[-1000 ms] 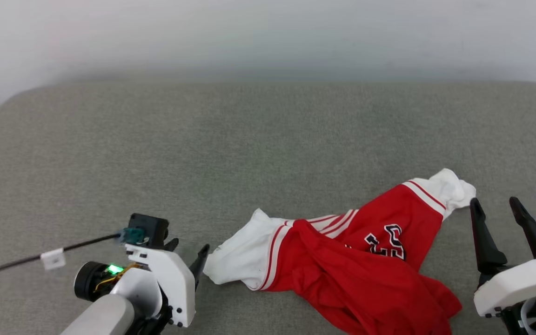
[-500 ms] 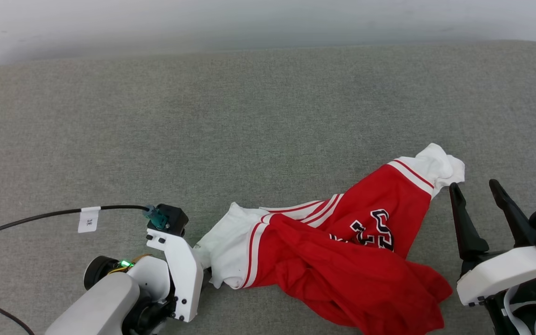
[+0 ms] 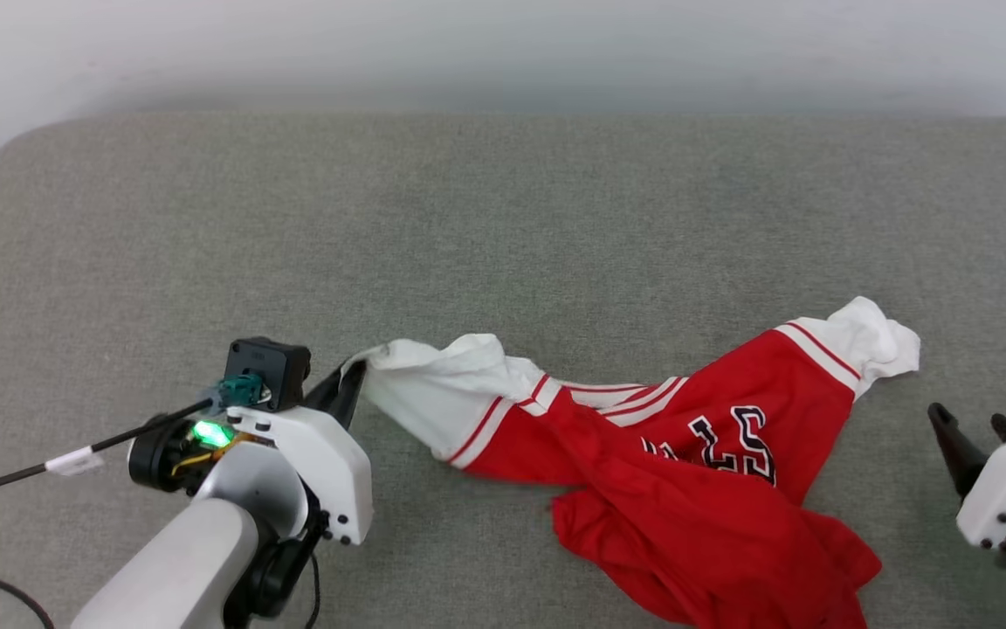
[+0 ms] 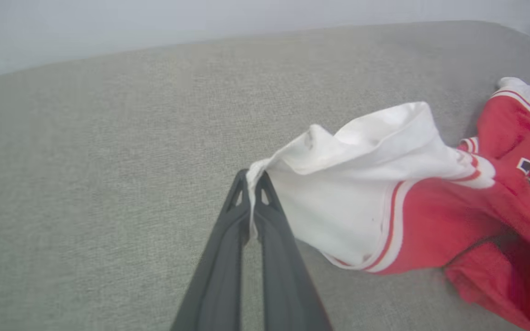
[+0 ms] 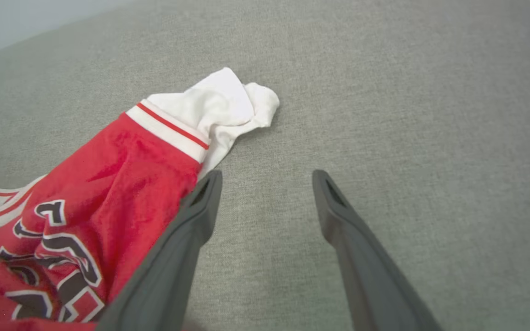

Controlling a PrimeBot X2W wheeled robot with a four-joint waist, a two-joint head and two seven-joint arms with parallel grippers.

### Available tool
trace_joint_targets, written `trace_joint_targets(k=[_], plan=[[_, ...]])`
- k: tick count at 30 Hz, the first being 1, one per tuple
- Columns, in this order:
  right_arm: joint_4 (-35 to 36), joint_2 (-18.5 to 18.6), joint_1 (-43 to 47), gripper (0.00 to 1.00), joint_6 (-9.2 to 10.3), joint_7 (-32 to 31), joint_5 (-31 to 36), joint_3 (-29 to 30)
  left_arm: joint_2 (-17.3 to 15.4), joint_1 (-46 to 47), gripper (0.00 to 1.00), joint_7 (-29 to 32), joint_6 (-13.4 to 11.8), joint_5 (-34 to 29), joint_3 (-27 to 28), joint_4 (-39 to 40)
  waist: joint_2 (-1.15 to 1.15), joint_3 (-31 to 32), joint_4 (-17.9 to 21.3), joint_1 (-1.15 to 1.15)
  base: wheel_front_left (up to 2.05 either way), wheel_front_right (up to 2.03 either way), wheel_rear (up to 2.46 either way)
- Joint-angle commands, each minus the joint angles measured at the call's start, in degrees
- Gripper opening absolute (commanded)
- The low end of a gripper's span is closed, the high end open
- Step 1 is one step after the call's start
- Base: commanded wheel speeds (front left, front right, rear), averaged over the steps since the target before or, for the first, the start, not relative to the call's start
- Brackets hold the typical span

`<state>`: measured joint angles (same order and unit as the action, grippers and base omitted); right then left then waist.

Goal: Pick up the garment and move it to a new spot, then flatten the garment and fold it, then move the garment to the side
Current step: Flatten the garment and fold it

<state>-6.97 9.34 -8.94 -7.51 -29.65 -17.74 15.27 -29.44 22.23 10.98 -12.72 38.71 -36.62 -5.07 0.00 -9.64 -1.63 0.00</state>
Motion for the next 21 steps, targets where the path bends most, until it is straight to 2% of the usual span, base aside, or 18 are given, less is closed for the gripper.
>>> trace_joint_targets(k=[1, 7, 13, 18, 21], plan=[[-0.4, 0.4, -1.6, 1.00, 0.04, -0.6, -0.1, 0.0, -0.1, 0.6, 0.00, -0.5, -0.3, -0.4, 0.2, 0.5, 0.00, -0.7, -0.5, 0.00, 0.00, 0.00, 0.00], [-6.3, 3.7, -9.5, 1.00, 0.04, -8.4, -1.5, 0.8, -0.2, 2.8, 0.00, -2.2, -1.1, -2.4, 0.7, 5.9, 0.00, -4.9, -2.6, 0.00, 0.00, 0.00, 0.00], [-10.8, 7.0, -17.2, 1.00, 0.04, -13.2, -2.5, -0.4, 0.5, 5.9, 0.00, -2.7, -0.1, -3.3, 0.2, 8.0, 0.00, -9.9, -4.8, 0.00, 0.00, 0.00, 0.00], [-15.6, 8.1, -20.4, 1.00, 0.04, -17.1, -2.6, -2.1, 1.1, 7.4, 0.00, -3.0, 0.6, -3.6, -0.2, 7.9, 0.00, -12.2, -5.8, 0.00, 0.00, 0.00, 0.00], [-19.3, 7.3, -19.6, 1.00, 0.04, -20.7, -2.7, -2.9, 1.4, 7.6, 0.00, -3.3, 0.9, -3.4, -0.4, 7.3, 0.00, -12.4, -6.0, 0.00, 0.00, 0.00, 0.00]])
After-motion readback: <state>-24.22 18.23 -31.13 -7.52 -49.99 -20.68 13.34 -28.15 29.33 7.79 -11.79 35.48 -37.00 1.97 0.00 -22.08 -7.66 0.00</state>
